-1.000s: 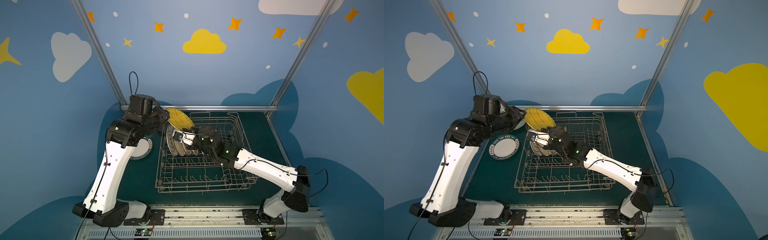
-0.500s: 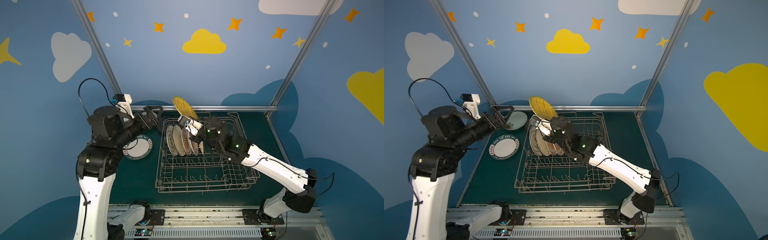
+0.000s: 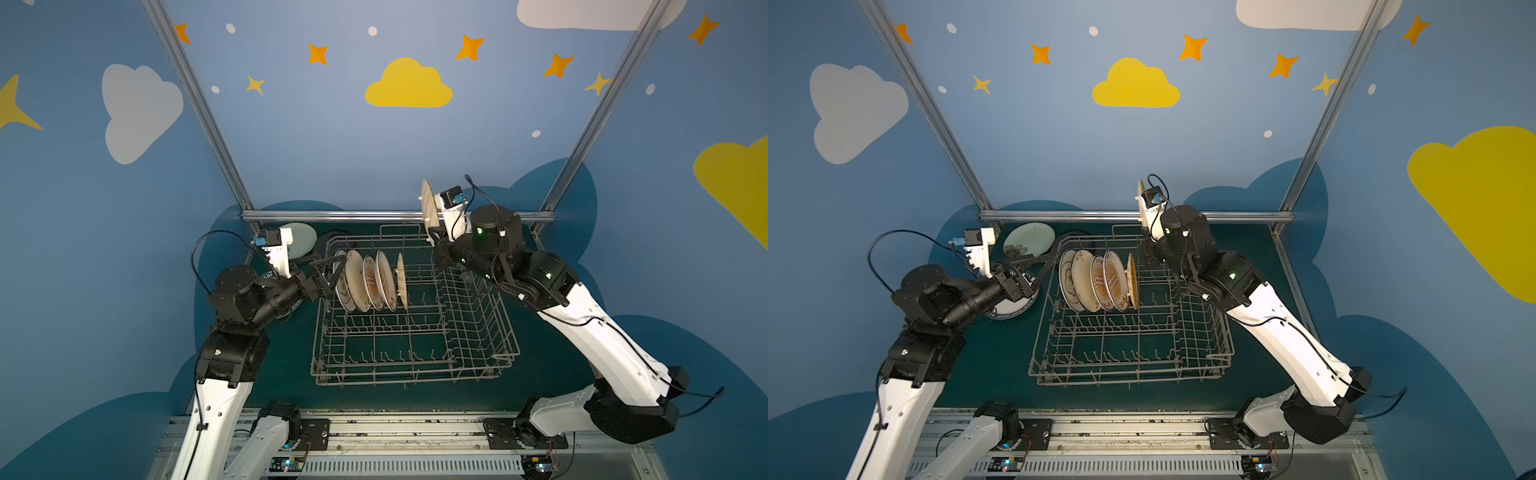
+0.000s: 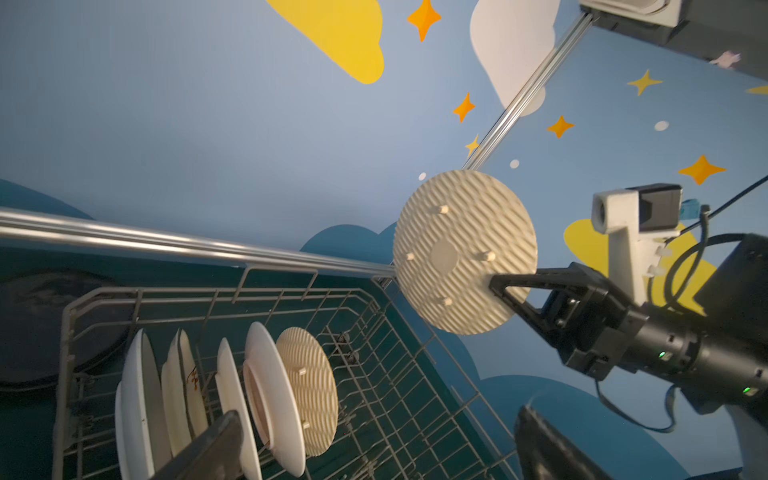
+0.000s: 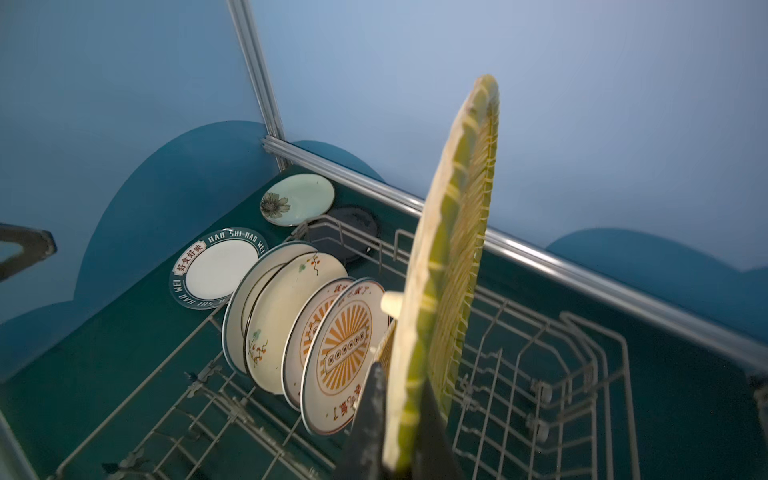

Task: Load the plates into the dish rack
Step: 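Lower the bamboo mat into the rack with the right gripper while the left draws back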

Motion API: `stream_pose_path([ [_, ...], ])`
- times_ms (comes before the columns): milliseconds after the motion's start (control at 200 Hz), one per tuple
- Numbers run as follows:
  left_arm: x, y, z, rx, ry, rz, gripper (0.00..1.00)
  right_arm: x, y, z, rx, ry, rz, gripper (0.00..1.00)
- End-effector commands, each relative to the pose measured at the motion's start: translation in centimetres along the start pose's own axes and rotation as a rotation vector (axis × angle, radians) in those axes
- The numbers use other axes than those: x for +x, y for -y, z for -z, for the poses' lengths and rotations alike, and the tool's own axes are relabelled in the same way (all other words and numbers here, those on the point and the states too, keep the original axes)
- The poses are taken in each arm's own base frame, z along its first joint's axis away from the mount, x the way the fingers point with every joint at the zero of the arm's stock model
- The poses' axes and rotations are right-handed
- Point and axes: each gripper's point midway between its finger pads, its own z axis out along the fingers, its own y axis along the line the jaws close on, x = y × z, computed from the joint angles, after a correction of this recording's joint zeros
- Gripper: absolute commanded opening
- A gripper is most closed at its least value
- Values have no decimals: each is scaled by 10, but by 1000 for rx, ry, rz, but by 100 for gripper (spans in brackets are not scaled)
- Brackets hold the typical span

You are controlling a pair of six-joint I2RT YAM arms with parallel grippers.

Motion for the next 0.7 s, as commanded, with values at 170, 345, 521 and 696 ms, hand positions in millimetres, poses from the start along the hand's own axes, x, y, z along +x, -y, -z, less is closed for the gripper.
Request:
stream_pose_path([
  [170,2,-13,-9,20,86,-75,100,41,31,-11,40,-143,-309,0],
  [345,14,-23,-7,-11,68,-77,100,63,22,-42,17,-219,-338,0],
  [521,19,-26,-5,-25,70,-78,100,84,17,-76,21,-286,-354,0],
  [696,21,-27,-6,-29,62,-75,100,100,13,-101,9,-338,-350,0],
])
